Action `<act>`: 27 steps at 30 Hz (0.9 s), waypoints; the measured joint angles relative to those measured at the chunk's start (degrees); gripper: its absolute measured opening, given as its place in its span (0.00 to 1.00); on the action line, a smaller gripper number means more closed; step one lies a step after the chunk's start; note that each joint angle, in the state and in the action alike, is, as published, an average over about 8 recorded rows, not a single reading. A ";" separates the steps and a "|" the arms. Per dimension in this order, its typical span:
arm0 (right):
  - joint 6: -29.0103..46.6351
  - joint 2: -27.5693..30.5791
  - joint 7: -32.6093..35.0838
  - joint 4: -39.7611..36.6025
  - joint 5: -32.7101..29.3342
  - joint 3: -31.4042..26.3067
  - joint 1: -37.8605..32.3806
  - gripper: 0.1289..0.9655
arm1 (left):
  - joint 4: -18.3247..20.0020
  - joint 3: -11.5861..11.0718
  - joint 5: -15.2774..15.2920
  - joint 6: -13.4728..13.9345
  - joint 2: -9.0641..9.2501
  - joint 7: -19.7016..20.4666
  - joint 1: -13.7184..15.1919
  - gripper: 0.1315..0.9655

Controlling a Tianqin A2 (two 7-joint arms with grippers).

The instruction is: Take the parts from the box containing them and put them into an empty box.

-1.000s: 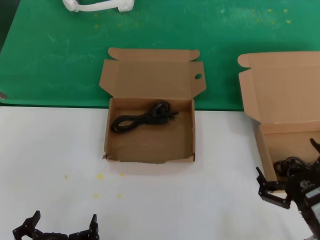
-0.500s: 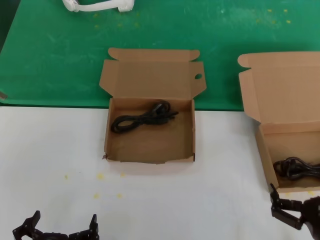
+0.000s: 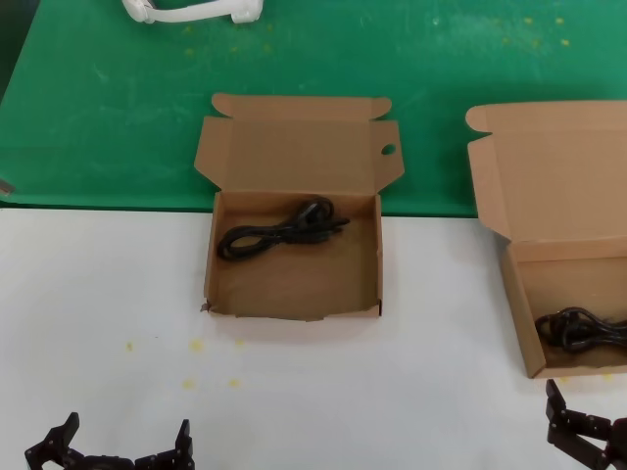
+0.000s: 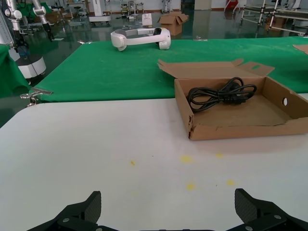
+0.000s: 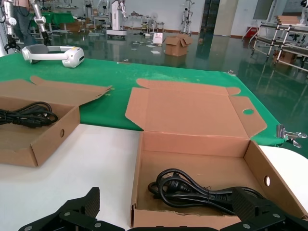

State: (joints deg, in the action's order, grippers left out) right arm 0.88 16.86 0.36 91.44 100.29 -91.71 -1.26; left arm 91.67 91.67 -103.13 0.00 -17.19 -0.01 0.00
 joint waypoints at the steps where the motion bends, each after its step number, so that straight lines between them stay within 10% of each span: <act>1: 0.00 0.00 0.00 0.00 0.01 0.00 0.01 1.00 | 0.00 0.00 0.00 0.00 0.00 0.00 0.00 1.00; 27: -0.01 0.00 0.00 0.00 0.03 0.00 0.01 1.00 | 0.00 0.00 0.00 0.00 0.00 0.00 0.00 1.00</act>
State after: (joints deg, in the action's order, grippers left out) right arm 0.87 16.87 0.36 91.44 100.32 -91.71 -1.24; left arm 91.67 91.67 -103.13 0.00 -17.19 0.00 0.00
